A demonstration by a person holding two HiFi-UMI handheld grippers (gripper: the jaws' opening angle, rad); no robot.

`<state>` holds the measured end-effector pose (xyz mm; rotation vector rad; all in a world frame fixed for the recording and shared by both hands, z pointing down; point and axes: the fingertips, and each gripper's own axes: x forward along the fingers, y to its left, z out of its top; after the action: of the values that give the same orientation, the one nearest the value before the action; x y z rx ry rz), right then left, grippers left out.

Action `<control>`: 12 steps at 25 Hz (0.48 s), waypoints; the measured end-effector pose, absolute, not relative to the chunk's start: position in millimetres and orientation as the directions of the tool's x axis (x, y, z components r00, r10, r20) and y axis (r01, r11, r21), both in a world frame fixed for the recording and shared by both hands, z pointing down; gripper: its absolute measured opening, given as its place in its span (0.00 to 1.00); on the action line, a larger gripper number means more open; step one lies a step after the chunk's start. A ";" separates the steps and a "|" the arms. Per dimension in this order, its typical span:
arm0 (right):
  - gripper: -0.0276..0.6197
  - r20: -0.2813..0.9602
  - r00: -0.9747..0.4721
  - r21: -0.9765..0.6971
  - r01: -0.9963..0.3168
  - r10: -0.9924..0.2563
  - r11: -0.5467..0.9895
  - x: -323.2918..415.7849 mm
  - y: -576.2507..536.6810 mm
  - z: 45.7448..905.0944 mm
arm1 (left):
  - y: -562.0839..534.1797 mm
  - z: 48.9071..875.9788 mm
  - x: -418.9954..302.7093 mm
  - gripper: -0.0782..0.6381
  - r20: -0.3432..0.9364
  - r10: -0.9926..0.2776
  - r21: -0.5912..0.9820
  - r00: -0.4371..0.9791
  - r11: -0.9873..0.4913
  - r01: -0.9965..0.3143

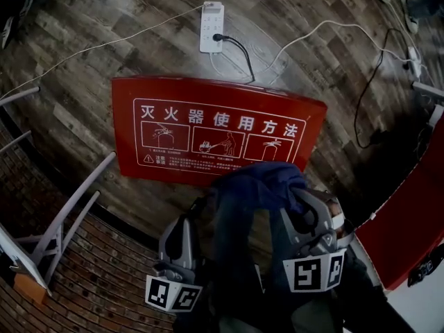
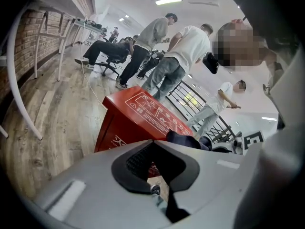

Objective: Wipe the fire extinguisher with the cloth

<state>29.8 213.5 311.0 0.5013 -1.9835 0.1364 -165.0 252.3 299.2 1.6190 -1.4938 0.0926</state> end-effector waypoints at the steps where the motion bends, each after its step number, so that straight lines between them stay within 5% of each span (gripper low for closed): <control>1: 0.18 0.880 -0.365 0.142 -0.408 -0.303 0.902 35.6 220.7 311.1 | 253.1 300.2 -165.3 0.12 0.595 -0.758 0.548 0.266 0.141 -0.825; 8: 0.18 0.865 -0.453 -0.050 -0.506 -0.216 0.861 -0.1 267.8 328.2 | 258.1 308.2 -169.4 0.12 0.604 -0.752 0.550 0.266 0.152 -0.821; 12: 0.18 0.763 -0.571 -0.195 -0.651 -0.304 0.734 -35.6 253.5 332.6 | 261.5 311.3 -174.6 0.12 0.611 -0.748 0.548 0.259 0.163 -0.821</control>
<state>-35.6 253.5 332.6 0.7168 -2.1926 0.6024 -174.6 261.5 311.3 1.5882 -1.4941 0.0970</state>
